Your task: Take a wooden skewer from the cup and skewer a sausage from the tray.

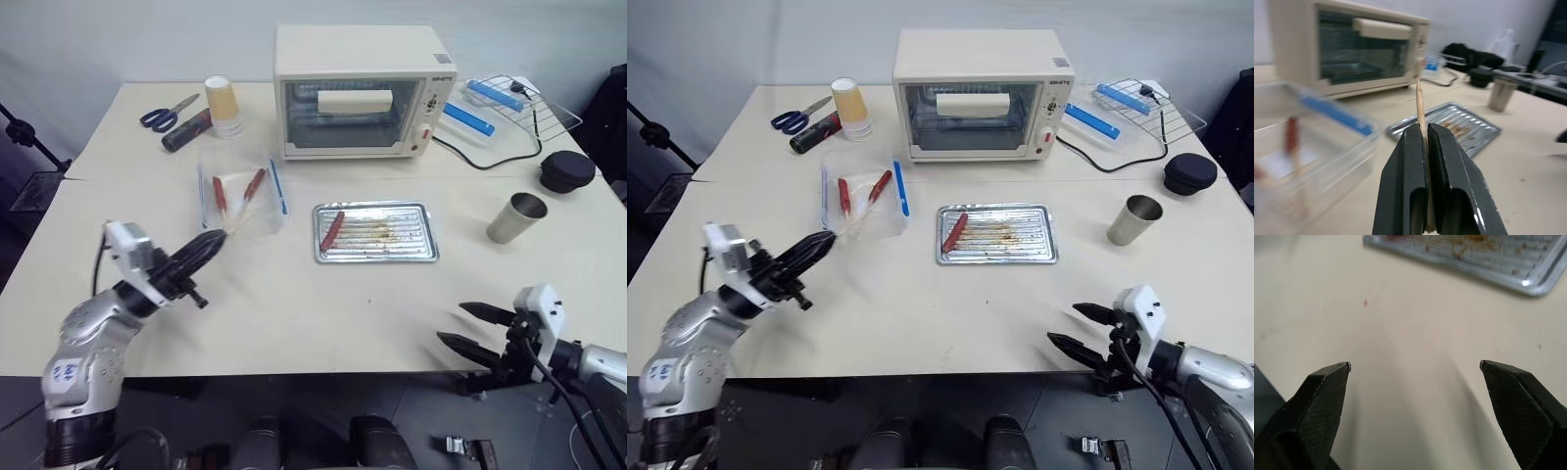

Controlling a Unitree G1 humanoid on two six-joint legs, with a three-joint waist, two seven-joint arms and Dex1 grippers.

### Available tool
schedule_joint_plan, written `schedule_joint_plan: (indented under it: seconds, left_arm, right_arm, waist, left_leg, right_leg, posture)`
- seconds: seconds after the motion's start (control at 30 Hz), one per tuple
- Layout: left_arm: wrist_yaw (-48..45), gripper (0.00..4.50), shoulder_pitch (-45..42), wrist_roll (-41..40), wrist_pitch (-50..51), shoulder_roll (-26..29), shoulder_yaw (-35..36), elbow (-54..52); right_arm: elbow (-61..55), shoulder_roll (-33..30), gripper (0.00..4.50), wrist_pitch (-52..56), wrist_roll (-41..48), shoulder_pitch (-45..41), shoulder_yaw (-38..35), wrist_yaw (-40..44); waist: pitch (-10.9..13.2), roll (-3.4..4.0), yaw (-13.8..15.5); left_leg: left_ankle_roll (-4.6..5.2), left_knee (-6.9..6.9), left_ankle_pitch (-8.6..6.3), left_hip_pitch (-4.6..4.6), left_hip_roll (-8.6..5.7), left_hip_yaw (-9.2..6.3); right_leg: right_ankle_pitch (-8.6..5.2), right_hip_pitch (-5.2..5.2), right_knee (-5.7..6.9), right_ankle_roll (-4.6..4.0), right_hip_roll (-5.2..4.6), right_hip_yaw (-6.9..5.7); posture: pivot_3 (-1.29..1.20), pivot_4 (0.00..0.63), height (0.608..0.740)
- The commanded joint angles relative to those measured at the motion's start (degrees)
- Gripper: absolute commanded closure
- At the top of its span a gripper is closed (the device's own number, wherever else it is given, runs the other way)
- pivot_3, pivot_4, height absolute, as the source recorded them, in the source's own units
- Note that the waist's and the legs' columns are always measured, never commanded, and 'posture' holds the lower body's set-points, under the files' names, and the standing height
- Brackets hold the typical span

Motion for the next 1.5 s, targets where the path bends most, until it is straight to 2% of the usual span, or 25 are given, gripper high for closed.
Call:
schedule_joint_plan:
  seconds: [0.03, 0.2, 0.33, 0.4, 0.47, 0.57, 0.7, 0.83, 1.03, 1.13, 1.33, 1.5]
  left_arm:
    - [1.6, 4.50, 1.0, -2.4, 0.7, 0.4, 2.3, -3.4]
    - [2.8, 4.50, 1.9, -3.5, 2.1, 0.2, 2.0, -5.0]
    - [4.0, 4.50, 1.5, -3.2, 1.7, -0.7, 1.4, -5.1]
    - [4.6, 4.50, 1.4, -3.1, 1.6, -1.0, 1.4, -5.0]
    - [5.0, 4.50, 1.5, -2.9, 1.4, -1.3, 1.2, -5.0]
    - [5.3, 4.50, 2.2, -2.7, 0.9, -1.7, 0.9, -5.5]
    - [5.3, 4.50, 3.4, -2.7, 0.4, -2.1, 1.1, -6.1]
    - [5.5, 4.50, 3.7, -2.6, 0.1, -2.2, 0.9, -6.4]
    - [5.8, 4.50, 3.4, -2.7, -0.1, -2.2, 0.7, -6.4]
    - [5.9, 4.50, 3.4, -2.6, -0.3, -2.4, 0.5, -6.6]
    - [5.9, 4.50, 3.2, -2.7, -0.6, -2.4, 0.3, -6.4]
    - [5.8, 4.50, 2.4, -2.6, -0.7, -2.4, -0.1, -5.8]
  right_arm:
    - [-2.4, 2.2, 0.04, 4.8, 0.7, -9.6, 2.9, -3.2]
    - [-2.2, 9.6, 0.04, 20.0, 2.3, -29.6, 11.6, -12.3]
    - [7.8, 25.9, 0.04, 28.0, -3.1, -44.8, 13.0, -32.3]
    - [11.9, 30.2, 0.04, 32.2, -6.2, -48.4, 13.8, -37.5]
    - [17.1, 34.8, 0.04, 30.4, -11.8, -51.6, 17.2, -41.1]
    - [21.4, 41.6, 0.04, 29.3, -15.1, -54.1, 17.0, -45.5]
    - [24.3, 46.8, 0.04, 27.8, -19.6, -55.2, 17.4, -48.4]
    - [26.6, 49.2, 0.04, 26.2, -23.0, -55.5, 17.1, -49.4]
    - [27.7, 49.3, 0.04, 25.6, -26.6, -55.5, 16.9, -48.8]
    - [27.1, 49.7, 0.58, 25.9, -26.6, -55.4, 15.8, -47.9]
    - [26.4, 49.8, 2.51, 27.7, -27.7, -55.3, 16.0, -46.5]
    - [26.2, 49.5, 2.51, 28.5, -28.7, -55.2, 16.5, -44.9]
  waist:
    - [0.0, -0.01, 0.1]
    - [0.0, 0.00, 0.1]
    - [0.0, -0.01, -0.3]
    - [0.0, -0.01, -0.3]
    - [0.0, -0.01, -0.1]
    - [0.0, -0.01, -0.6]
    - [0.0, -0.01, -1.6]
    - [0.0, -0.02, -1.8]
    - [0.0, -0.02, -1.8]
    - [0.0, -0.02, -1.8]
    - [0.0, -0.02, -1.9]
    - [0.0, -0.02, -2.0]
  left_leg:
    - [-0.02, 0.01, 0.01, 0.00, 0.01, -0.01]
    - [-0.20, -0.08, 0.03, -0.02, 0.13, -0.12]
    - [-0.27, -0.08, 0.01, -0.09, 0.18, -0.17]
    - [-0.33, -0.08, 0.05, -0.15, 0.16, -0.11]
    - [-0.32, -0.09, 0.04, -0.20, 0.13, -0.17]
    - [-0.23, -0.09, 0.00, -0.40, -0.01, -0.08]
    - [-0.17, 0.07, 0.03, -0.99, -0.07, -0.01]
    - [-0.21, 0.10, 0.09, -0.97, -0.05, 0.04]
    - [-0.25, 0.08, 0.19, -0.91, 0.02, 0.04]
    - [-0.24, 0.08, 0.19, -0.91, 0.00, 0.03]
    - [-0.24, 0.04, 0.19, -0.91, 0.01, 0.03]
    - [-0.25, 0.03, 0.19, -0.91, 0.02, 0.03]
  right_leg:
    - [0.03, 0.00, 0.00, -0.01, 0.00, -0.01]
    - [0.13, -0.08, -0.03, -0.16, -0.06, -0.10]
    - [0.14, -0.13, -0.04, -0.23, -0.08, -0.22]
    - [0.14, -0.26, 0.04, -0.24, -0.02, -0.23]
    - [0.14, -0.30, 0.29, -0.29, -0.01, -0.37]
    - [0.15, -0.49, 0.33, -0.29, -0.05, -0.33]
    - [0.17, -1.21, 0.81, -0.27, -0.08, -0.39]
    - [0.16, -1.21, 0.85, -0.27, -0.05, -0.51]
    - [0.16, -1.21, 0.97, -0.27, -0.03, -0.48]
    - [0.17, -1.21, 0.97, -0.27, -0.05, -0.46]
    - [0.17, -1.23, 0.97, -0.27, -0.04, -0.47]
    - [0.17, -1.24, 0.97, -0.27, -0.03, -0.48]
  posture:
    - [0.00, 0.150, 0.740]
    - [0.00, 0.150, 0.740]
    - [0.00, 0.150, 0.740]
    - [0.00, 0.150, 0.740]
    - [0.00, 0.150, 0.740]
    - [0.00, 0.150, 0.740]
    - [0.00, 0.150, 0.740]
    - [0.00, 0.150, 0.740]
    - [0.00, 0.150, 0.740]
    - [0.00, 0.150, 0.740]
    - [0.00, 0.150, 0.740]
    - [0.00, 0.150, 0.740]
